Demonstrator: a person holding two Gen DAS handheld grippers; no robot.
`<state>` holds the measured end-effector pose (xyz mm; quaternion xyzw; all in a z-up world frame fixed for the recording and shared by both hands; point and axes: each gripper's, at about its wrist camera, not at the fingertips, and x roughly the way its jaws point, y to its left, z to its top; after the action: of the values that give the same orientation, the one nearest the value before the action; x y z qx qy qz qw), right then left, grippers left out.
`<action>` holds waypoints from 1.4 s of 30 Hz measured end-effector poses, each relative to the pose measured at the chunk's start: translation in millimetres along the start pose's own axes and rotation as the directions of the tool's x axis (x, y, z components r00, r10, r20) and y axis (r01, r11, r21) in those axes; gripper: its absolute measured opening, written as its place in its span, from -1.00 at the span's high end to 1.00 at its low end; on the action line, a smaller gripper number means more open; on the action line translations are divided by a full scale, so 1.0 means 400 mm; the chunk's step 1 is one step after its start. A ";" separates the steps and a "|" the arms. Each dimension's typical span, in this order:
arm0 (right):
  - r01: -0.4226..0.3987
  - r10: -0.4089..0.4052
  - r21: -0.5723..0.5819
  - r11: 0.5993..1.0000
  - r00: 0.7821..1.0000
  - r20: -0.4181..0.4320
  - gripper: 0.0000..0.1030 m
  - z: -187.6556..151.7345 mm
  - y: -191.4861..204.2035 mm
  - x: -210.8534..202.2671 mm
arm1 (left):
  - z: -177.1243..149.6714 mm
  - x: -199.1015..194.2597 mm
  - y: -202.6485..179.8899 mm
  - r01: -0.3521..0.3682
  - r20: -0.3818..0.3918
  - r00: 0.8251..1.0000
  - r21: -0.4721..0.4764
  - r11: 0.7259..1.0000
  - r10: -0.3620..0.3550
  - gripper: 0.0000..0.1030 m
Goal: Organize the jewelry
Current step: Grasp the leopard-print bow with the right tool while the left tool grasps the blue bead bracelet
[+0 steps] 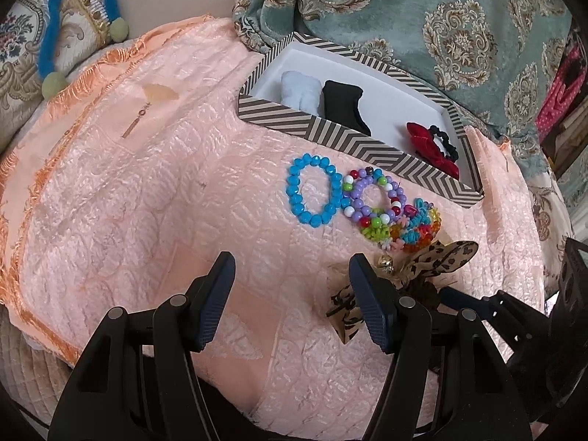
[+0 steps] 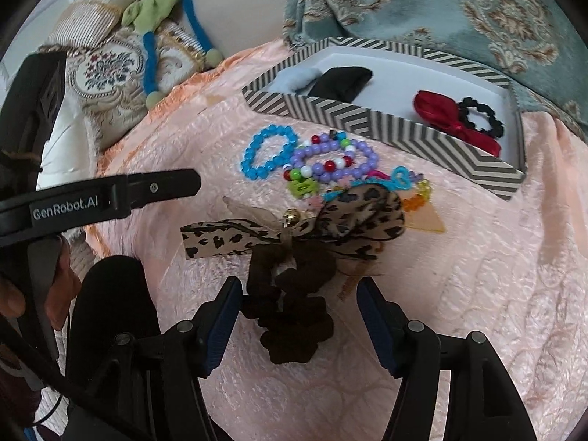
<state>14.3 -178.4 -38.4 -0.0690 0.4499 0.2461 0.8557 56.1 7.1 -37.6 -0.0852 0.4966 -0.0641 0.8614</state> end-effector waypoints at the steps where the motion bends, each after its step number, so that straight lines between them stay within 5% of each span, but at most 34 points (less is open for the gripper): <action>1: -0.003 0.003 -0.003 1.000 1.000 -0.001 -0.22 0.000 0.003 0.001 | 0.002 0.000 0.000 0.000 0.001 1.000 -0.001 1.000 0.000 -0.25; 9: 0.010 -0.010 -0.056 0.998 1.000 -0.009 -0.22 0.008 0.024 0.036 | 0.004 0.008 0.000 -0.001 -0.005 1.000 -0.004 1.000 0.001 -0.25; 11: 0.019 -0.019 -0.063 0.998 1.000 0.006 0.24 0.006 0.023 0.037 | 0.004 0.010 0.000 -0.003 -0.007 1.000 -0.004 1.000 0.003 -0.25; 14: 0.019 -0.018 -0.064 0.998 1.000 0.020 0.46 -0.002 0.013 0.026 | 0.005 0.016 0.001 -0.007 -0.010 1.000 -0.006 1.000 0.007 -0.25; 25: 0.103 -0.110 0.082 0.991 0.991 0.078 0.50 -0.051 -0.143 -0.077 | 0.041 0.066 0.010 -0.027 -0.015 1.000 -0.027 0.999 0.027 -0.25; 39: 0.064 -0.083 0.188 0.980 0.992 0.091 0.49 -0.072 -0.215 -0.083 | 0.125 0.180 -0.004 -0.110 -0.010 0.994 -0.014 0.994 0.110 -0.24; 40: 0.062 -0.081 0.190 0.980 0.992 0.092 0.49 -0.072 -0.217 -0.082 | 0.127 0.186 -0.006 -0.112 -0.011 0.994 -0.011 0.994 0.112 -0.21; 42: 0.056 -0.076 0.199 0.978 0.993 0.095 0.49 -0.073 -0.222 -0.081 | 0.130 0.198 -0.011 -0.101 -0.010 0.995 -0.006 0.995 0.101 0.17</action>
<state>20.3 -277.2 -38.8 0.0133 0.4250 0.1751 0.8880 140.7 -8.2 -78.0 -0.0624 0.5046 -0.0194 0.8609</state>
